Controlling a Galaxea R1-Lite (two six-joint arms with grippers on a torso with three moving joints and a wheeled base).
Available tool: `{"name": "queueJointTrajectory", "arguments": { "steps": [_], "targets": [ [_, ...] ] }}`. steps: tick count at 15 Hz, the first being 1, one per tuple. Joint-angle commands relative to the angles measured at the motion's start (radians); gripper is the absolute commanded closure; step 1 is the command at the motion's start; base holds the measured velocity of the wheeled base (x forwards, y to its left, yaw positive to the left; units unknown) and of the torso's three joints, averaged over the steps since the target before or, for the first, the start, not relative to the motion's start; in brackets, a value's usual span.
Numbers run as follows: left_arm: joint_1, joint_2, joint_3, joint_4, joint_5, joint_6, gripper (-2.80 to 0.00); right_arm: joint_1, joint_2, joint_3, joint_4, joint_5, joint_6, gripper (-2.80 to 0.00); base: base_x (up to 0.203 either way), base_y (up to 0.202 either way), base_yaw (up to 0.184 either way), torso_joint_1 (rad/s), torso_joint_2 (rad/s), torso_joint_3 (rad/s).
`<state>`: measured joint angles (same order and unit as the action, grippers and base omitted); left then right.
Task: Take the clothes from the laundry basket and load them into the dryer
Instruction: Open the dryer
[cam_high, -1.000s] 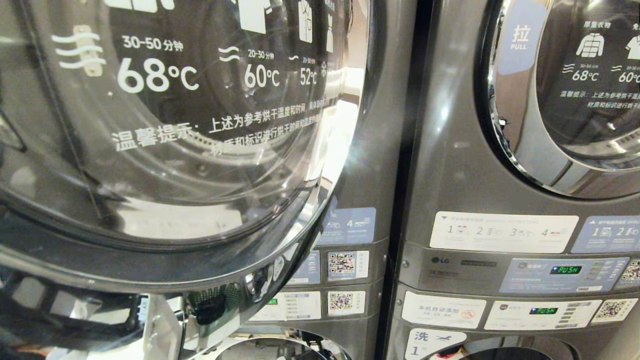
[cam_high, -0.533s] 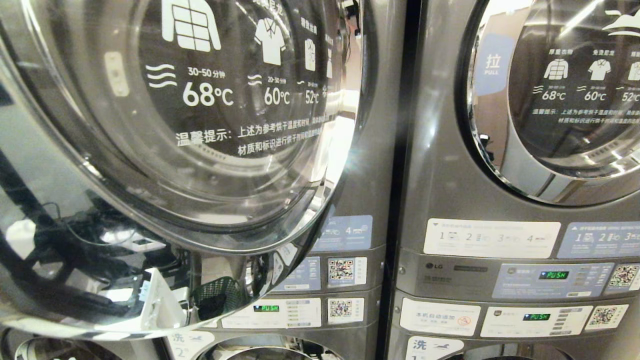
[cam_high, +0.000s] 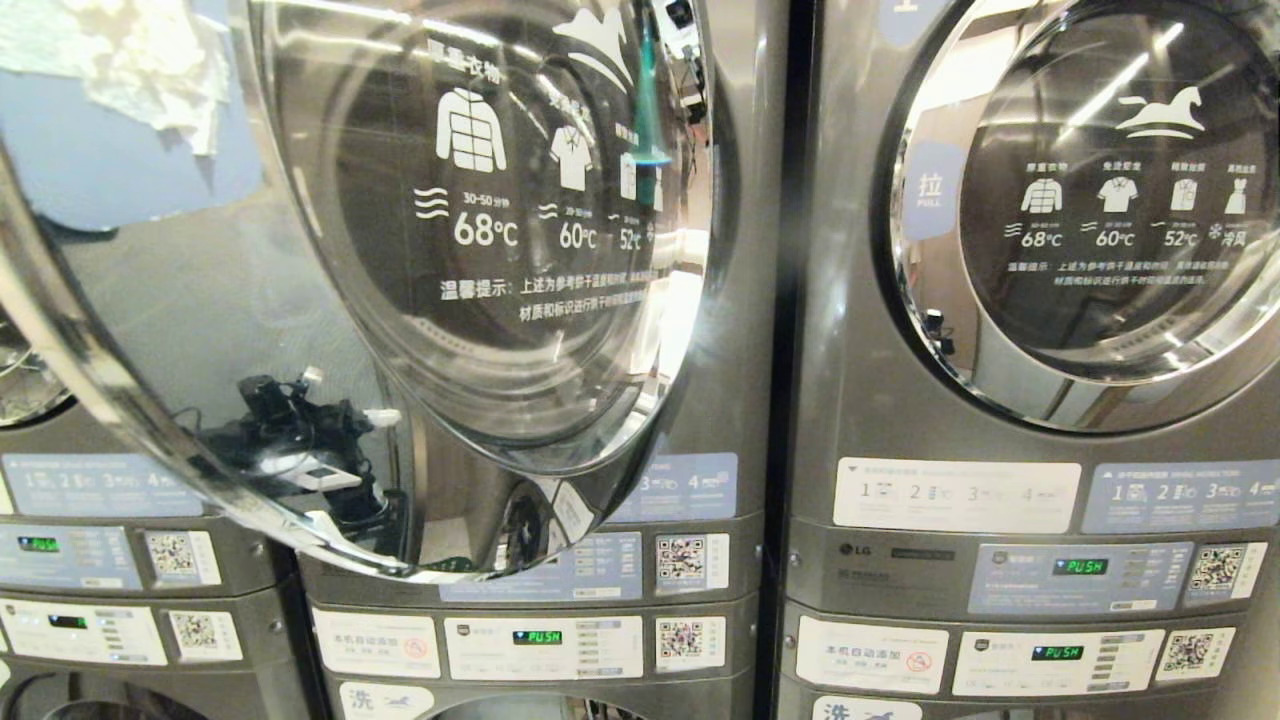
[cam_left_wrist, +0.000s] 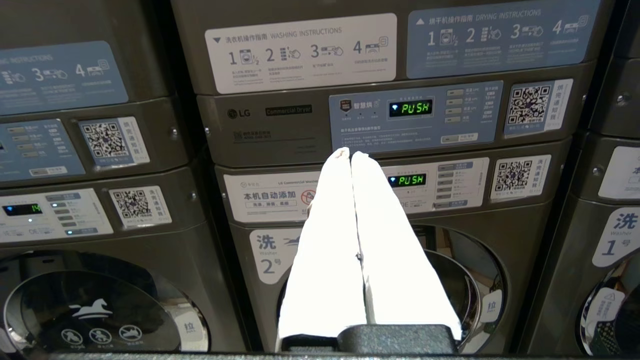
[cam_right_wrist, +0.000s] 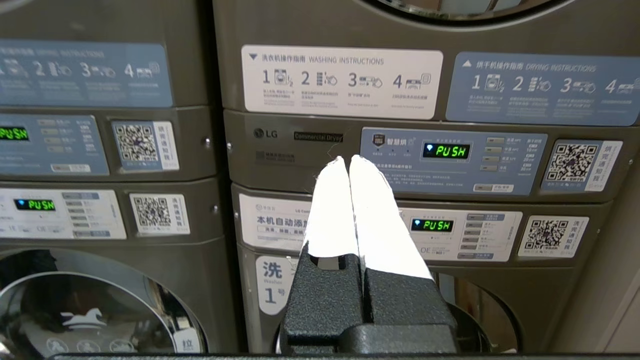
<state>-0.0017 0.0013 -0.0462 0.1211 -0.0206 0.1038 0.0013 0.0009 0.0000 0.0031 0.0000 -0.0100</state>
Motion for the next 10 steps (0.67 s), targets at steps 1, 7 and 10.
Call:
{"name": "queueJointTrajectory", "arguments": {
  "steps": [1, 7, 10],
  "targets": [
    [0.0, -0.001, 0.0, 0.002, 0.0, 0.0, 0.0, 0.0, 0.001, 0.0, 0.0, 0.0, 0.002, 0.0, 0.0, 0.0, 0.0, -0.003, 0.0, 0.202],
    [0.0, -0.001, -0.001, 0.002, -0.009, -0.003, 0.0, 0.0, 0.001, 0.0, -0.002, 0.0, 0.003, 0.0, 0.0, 0.0, 0.0, -0.001, 0.0, 0.181],
    [0.0, -0.002, -0.042, -0.006, -0.024, 0.005, 0.0, 0.0, 0.001, 0.0, 0.0, -0.002, -0.001, 0.0, 0.0, 0.0, 0.0, 0.005, 0.0, 0.033]
  ]
}}
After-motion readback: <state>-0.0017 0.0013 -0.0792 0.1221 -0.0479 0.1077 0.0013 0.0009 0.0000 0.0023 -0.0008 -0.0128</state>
